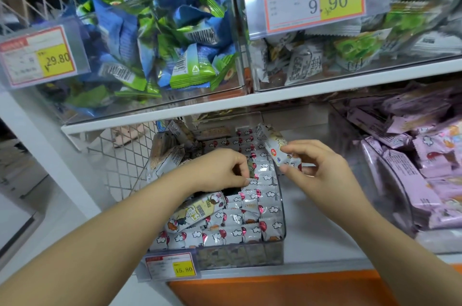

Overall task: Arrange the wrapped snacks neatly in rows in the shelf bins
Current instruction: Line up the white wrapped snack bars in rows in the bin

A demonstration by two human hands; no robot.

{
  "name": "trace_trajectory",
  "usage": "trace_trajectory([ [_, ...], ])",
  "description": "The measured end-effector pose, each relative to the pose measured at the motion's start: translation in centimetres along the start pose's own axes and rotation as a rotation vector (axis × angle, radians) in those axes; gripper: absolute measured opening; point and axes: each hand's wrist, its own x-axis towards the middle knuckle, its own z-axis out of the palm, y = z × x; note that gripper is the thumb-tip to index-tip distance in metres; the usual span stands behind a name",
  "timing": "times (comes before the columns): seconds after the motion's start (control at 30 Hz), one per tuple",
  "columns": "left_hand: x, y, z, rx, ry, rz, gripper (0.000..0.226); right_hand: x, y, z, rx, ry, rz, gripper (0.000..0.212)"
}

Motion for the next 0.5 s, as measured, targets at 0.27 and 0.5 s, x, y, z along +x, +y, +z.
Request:
trace_trajectory([
  [0.27,0.3,-0.2,-1.1,-0.047,-0.093,-0.061,0.027,0.0,0.2,-0.1,-0.022,-0.005,0.002,0.03],
  [0.5,0.4,-1.3,-2.2,-0.076,0.001,-0.098,0.025,0.1,0.3,-0.2,-0.013,-0.011,0.008,0.033],
])
